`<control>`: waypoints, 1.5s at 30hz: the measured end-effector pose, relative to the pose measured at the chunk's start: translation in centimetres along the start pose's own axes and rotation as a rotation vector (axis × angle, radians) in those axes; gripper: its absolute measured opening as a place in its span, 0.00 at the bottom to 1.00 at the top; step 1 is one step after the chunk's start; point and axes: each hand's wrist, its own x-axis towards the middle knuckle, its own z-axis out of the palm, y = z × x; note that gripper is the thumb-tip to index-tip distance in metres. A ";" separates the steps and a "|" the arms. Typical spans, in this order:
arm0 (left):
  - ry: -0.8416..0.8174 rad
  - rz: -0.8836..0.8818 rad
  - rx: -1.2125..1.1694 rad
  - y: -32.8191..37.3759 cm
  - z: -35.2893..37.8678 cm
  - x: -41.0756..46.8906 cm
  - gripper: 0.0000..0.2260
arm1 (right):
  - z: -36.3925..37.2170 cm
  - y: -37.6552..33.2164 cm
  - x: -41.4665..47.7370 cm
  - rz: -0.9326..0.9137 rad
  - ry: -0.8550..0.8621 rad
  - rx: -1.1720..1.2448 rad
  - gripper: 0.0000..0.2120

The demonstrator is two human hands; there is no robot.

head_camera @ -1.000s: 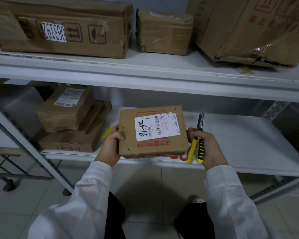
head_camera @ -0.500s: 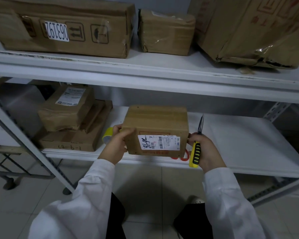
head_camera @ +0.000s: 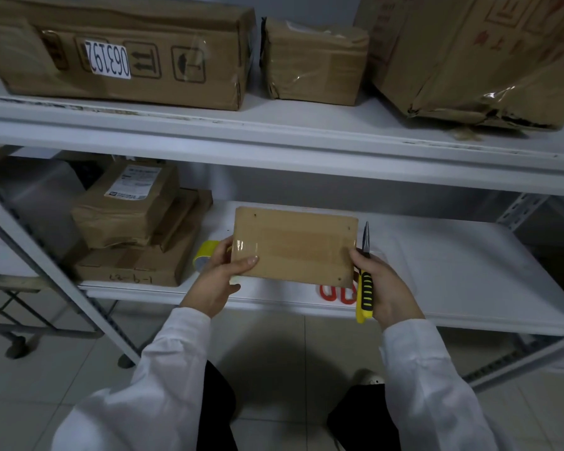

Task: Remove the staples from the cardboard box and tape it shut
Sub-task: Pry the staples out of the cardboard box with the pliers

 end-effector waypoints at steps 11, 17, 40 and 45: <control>0.070 0.220 0.185 -2.5 -1.1 0.4 0.25 | 0.4 0.2 -0.1 0.007 0.004 -0.068 0.13; -0.059 -0.088 -0.150 -2.0 0.1 -0.2 0.25 | 0.5 0.7 -0.4 -0.075 0.057 -0.134 0.13; 0.049 -0.361 -0.664 -1.1 0.1 1.2 0.22 | 0.2 -0.7 -0.2 -0.223 -0.005 -0.015 0.17; -0.031 -0.362 -0.488 0.1 1.0 1.9 0.35 | -0.4 0.7 0.4 -0.220 0.024 -0.042 0.17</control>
